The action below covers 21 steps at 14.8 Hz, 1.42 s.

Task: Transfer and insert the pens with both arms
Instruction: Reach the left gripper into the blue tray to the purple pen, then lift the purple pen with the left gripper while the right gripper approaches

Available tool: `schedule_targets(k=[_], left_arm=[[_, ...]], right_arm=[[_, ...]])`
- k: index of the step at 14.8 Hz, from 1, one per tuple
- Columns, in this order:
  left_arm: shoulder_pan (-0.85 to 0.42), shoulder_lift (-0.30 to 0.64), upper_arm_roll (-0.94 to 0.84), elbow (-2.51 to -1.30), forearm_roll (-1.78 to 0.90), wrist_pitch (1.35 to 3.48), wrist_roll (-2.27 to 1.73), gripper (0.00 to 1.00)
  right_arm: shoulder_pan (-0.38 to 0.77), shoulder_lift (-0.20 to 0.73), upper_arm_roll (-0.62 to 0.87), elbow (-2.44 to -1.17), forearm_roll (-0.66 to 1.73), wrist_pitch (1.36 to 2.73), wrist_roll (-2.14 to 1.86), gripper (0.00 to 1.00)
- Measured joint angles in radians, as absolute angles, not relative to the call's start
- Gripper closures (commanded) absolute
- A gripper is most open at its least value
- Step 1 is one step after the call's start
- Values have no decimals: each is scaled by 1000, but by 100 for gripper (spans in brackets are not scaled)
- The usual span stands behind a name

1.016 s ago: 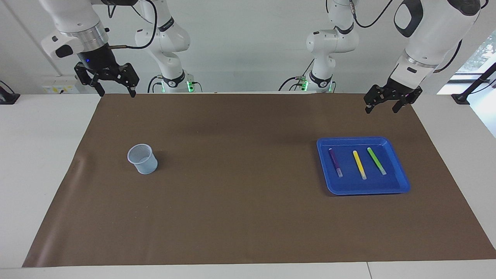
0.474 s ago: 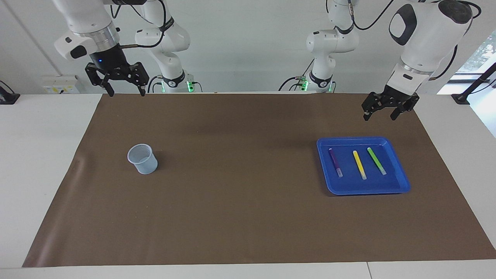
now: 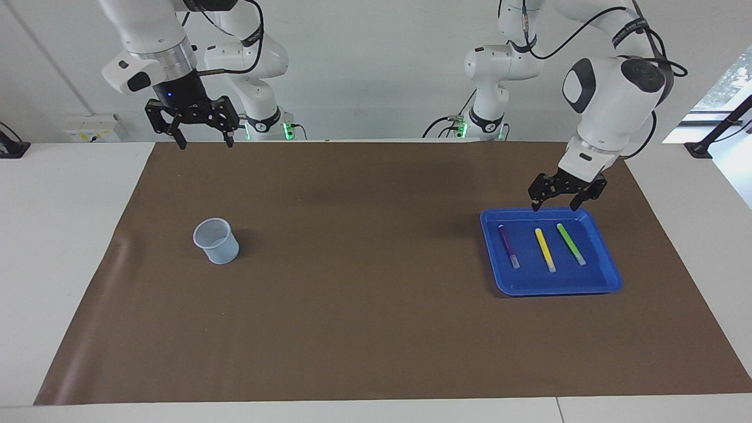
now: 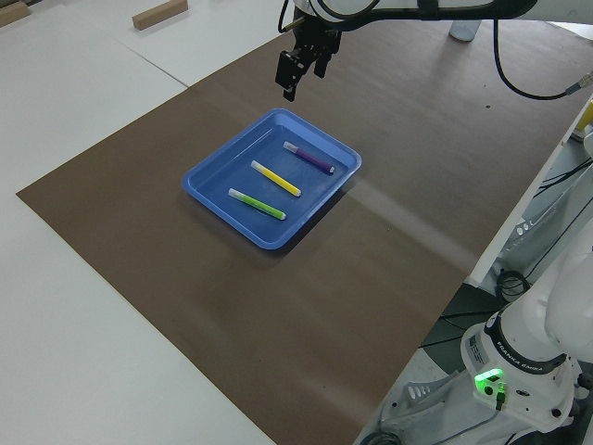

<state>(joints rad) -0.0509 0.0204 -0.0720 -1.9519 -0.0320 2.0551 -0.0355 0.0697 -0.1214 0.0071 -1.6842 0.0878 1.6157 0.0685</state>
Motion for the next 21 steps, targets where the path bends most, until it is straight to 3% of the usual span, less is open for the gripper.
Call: schedule_targets(k=[6,13,19,21], left_arm=[[-75,143,-72,-2057,-32,2289,-36,1],[-91,173,-73,-2160,-32,2403,-36,9],[-92,205,-73,-2165,-32,2441,-35,42],[-96,210,-73,-2165,-32,2448,-35,70]], right_arm=[[24,-128,-5,-1813,383,1737,69,0],[34,-125,6,-1934,585,1855,69,0],[69,-85,8,-2000,863,1941,70,0],[101,-72,8,-2005,908,1973,90,0]])
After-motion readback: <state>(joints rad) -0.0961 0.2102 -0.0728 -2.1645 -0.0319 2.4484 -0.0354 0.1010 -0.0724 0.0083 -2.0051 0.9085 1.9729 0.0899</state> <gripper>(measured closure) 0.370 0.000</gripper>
